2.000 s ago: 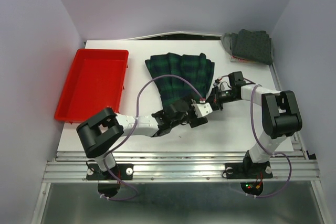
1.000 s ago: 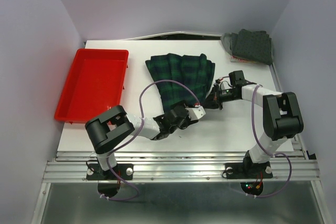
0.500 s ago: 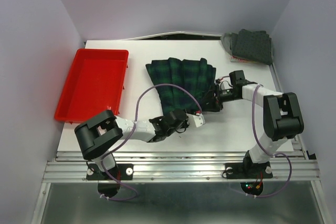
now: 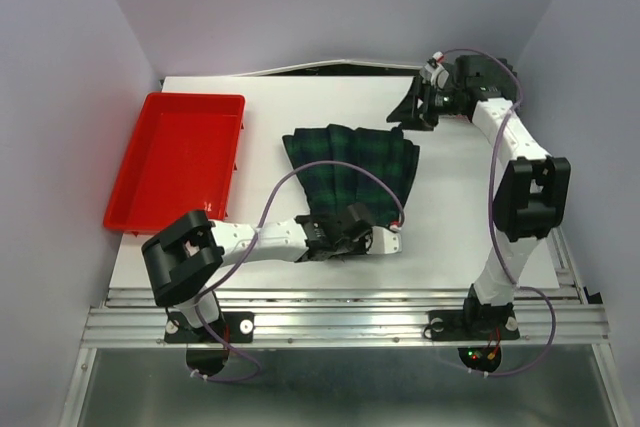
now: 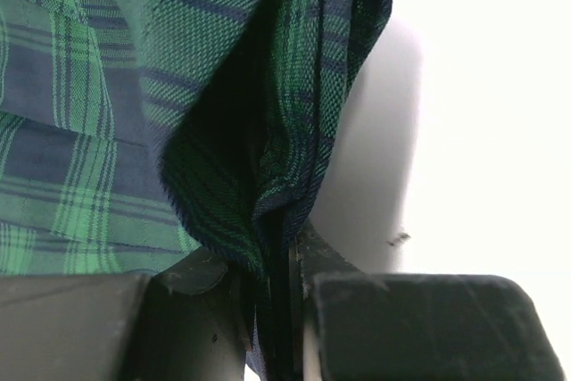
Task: Fold and stack the skirts
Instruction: Fold the skirt
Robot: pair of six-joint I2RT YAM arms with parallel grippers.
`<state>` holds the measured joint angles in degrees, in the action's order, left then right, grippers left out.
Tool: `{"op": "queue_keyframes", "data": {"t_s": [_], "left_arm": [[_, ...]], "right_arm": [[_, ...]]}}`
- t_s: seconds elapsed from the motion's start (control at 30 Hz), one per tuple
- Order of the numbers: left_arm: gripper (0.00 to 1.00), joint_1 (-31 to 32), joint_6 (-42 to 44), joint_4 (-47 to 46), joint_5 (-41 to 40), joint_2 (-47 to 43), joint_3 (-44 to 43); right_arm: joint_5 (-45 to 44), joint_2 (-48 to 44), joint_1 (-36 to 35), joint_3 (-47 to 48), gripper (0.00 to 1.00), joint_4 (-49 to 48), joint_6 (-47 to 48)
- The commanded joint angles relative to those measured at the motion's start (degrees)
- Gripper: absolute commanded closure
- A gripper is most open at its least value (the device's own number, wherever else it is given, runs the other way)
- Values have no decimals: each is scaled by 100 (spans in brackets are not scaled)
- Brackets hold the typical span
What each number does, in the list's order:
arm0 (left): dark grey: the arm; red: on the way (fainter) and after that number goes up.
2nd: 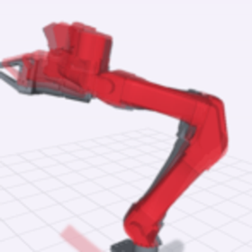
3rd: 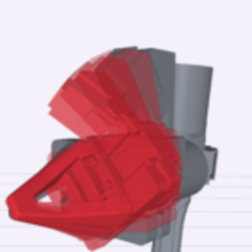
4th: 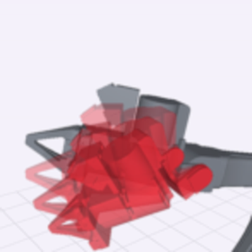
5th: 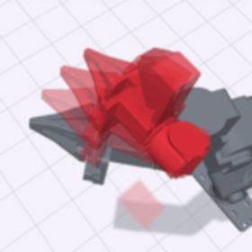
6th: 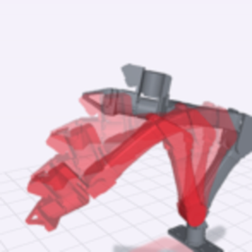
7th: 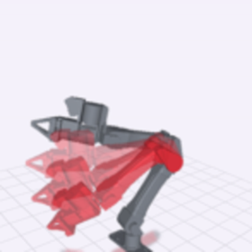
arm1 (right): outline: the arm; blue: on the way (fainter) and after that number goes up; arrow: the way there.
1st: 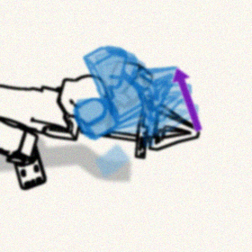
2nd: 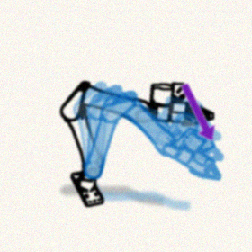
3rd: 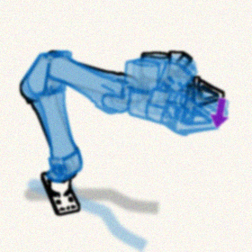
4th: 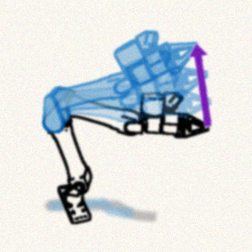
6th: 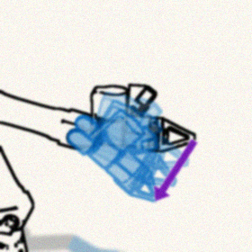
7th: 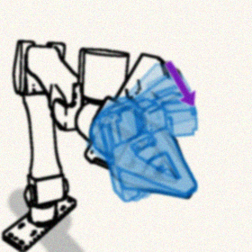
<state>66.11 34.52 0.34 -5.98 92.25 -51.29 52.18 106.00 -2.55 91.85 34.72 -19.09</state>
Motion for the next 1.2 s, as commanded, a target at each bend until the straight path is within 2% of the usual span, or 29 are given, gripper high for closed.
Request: {"op": "queue_keyframes", "data": {"t_s": [0.0,0.03,0.1,0.17,0.23,0.3,0.33,0.4,0.47,0.53,0.57,0.83,1.17], "left_arm": [[100,104,-341,1274,553,-312,-627],[100,139,-384,1528,623,-347,-759],[100,227,-446,1732,756,-339,-882],[100,289,-490,2108,817,-260,-1145],[100,289,-499,2303,1018,-260,-1278],[98,289,-447,2584,1160,-286,-1489],[98,297,-438,2681,1308,-295,-1568],[98,297,-411,2988,1397,-278,-1831],[98,298,-315,3340,1494,-190,-2129],[97,297,-166,3683,1573,-137,-2445],[94,289,157,4162,1695,-67,-2926],[94,192,792,5054,1881,285,-3827],[93,-273,1627,4713,1354,548,-3863]], "right_arm": [[-428,894,-61,1034,32,69,599],[-550,1323,-157,1489,34,140,669],[-647,1695,-359,1808,42,149,792],[-753,2098,-543,1985,49,175,1177],[-920,2276,-738,1959,51,272,1416],[-1095,2408,-1036,1775,53,263,1847],[-1540,2400,-1142,1653,54,107,2109],[-1807,2330,-1371,1276,60,-157,2392],[-1774,2233,-1528,809,68,-317,2567],[-1519,2136,-1608,493,72,-282,2638],[-1135,1918,-1783,48,76,-273,2856],[-640,1381,-2004,-879,77,-352,2946],[-59,783,-2250,-1618,78,-378,2911]]}}
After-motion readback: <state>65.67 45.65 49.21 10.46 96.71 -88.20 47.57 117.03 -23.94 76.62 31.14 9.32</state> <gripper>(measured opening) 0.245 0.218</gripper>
